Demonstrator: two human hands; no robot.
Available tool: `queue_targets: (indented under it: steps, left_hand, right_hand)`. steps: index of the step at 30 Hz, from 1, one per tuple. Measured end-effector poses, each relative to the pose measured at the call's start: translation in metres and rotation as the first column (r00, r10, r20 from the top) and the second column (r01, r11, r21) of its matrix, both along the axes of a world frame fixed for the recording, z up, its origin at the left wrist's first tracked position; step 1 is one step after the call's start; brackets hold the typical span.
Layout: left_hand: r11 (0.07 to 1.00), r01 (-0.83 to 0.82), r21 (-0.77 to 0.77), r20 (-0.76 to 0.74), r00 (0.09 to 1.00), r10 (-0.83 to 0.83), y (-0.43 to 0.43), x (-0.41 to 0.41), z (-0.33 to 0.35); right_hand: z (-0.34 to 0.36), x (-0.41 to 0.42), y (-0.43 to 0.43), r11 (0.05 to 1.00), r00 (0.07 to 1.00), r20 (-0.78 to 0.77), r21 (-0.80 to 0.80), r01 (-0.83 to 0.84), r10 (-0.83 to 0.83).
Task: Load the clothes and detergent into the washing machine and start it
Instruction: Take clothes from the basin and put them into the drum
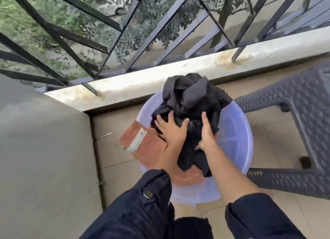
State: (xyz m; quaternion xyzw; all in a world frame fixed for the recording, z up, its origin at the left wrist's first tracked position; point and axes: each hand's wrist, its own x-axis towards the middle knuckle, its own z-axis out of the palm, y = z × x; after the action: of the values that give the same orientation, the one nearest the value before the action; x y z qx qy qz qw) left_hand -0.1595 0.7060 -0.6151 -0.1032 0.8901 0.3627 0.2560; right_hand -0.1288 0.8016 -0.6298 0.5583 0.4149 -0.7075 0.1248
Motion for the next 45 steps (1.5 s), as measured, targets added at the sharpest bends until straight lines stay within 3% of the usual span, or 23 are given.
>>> queue_targets:
  steps: [3,8,14,18,24,26,29,32,35,39,45]
  left_hand:
    - [1.000,0.006,-0.008,0.032,0.999,-0.006,-0.001,-0.004,-0.009]
    - [0.983,-0.131,0.129,0.257,0.962,0.094,-0.008,-0.007,0.002]
    - [0.891,-0.349,0.289,0.294,0.919,0.264,-0.015,-0.002,0.049]
    - [0.839,-0.385,0.385,0.320,0.908,0.270,-0.010,-0.001,0.096]
    - [0.918,-0.264,0.295,0.246,0.950,0.194,-0.010,0.004,0.180]
    - [0.929,-0.273,0.249,0.206,0.952,0.224,-0.010,0.006,0.207]
    - [0.932,-0.305,0.197,0.182,0.945,0.271,-0.011,0.006,0.246]
    - [0.883,-0.341,0.323,0.161,0.939,0.304,-0.011,0.004,0.263]
    - [0.869,-0.255,0.424,0.194,0.963,0.188,-0.018,0.011,0.339]
    - [0.882,-0.173,0.439,0.163,0.980,0.111,-0.024,0.017,0.398]
    - [0.884,-0.189,0.427,0.060,0.982,0.181,-0.039,0.020,0.477]
  right_hand:
    - [-0.041,0.003,0.006,1.000,0.999,-0.039,0.005,-0.009,0.009]
    - [0.016,-0.005,-0.022,0.999,0.999,-0.035,-0.003,-0.036,0.036]
    - [0.068,-0.006,-0.021,0.993,0.988,-0.154,0.116,0.028,-0.009]
    - [0.113,-0.004,-0.021,0.985,0.983,-0.180,0.170,-0.010,0.041]
    - [0.168,0.012,-0.027,0.966,0.987,-0.125,0.252,-0.062,0.097]
    - [0.163,0.018,-0.024,0.969,0.991,-0.129,0.248,-0.007,0.041]
    - [0.226,0.020,-0.037,0.980,0.979,-0.199,0.183,0.082,-0.045]
    - [0.290,0.020,-0.044,0.971,0.972,-0.227,0.212,0.115,-0.066]
    - [0.344,0.020,-0.043,0.957,0.960,-0.267,0.247,0.152,-0.084]
    - [0.410,0.022,-0.041,0.920,0.953,-0.302,0.361,0.153,-0.040]
    - [0.511,0.025,-0.045,0.850,0.940,-0.320,0.522,0.073,0.116]
